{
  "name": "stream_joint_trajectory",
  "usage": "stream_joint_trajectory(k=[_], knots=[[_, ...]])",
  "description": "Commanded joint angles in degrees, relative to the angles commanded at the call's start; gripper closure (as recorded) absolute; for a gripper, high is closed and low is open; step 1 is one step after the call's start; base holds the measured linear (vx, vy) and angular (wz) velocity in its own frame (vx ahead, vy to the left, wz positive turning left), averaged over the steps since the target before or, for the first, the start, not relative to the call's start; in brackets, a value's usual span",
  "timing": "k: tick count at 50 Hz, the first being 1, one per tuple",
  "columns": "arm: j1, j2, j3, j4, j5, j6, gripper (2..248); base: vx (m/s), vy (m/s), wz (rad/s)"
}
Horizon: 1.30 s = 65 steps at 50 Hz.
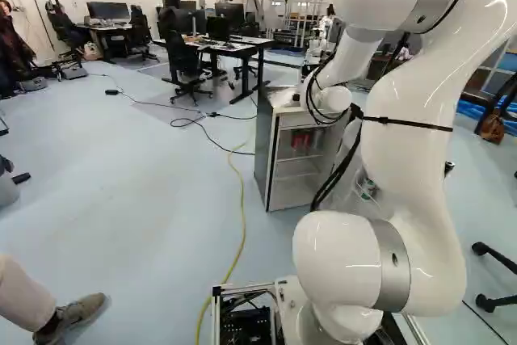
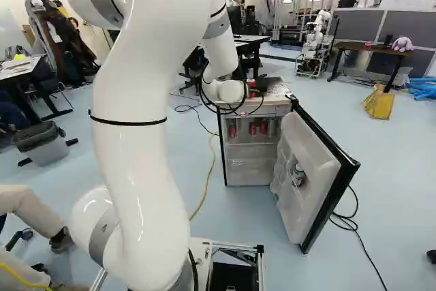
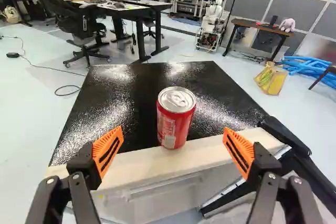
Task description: Grab a drink from the fridge
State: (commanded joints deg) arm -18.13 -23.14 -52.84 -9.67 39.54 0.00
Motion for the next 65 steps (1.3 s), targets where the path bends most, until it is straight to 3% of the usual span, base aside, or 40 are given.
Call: stream_joint_trajectory(k=[33,65], knots=[[-1.9,8.4,9.9,0.1,-1.0,0.0,3,0.0,0.0,0.0],[-7.7,15.0,13.0,4.1,-13.9,0.0,3,0.0,0.0,0.0]])
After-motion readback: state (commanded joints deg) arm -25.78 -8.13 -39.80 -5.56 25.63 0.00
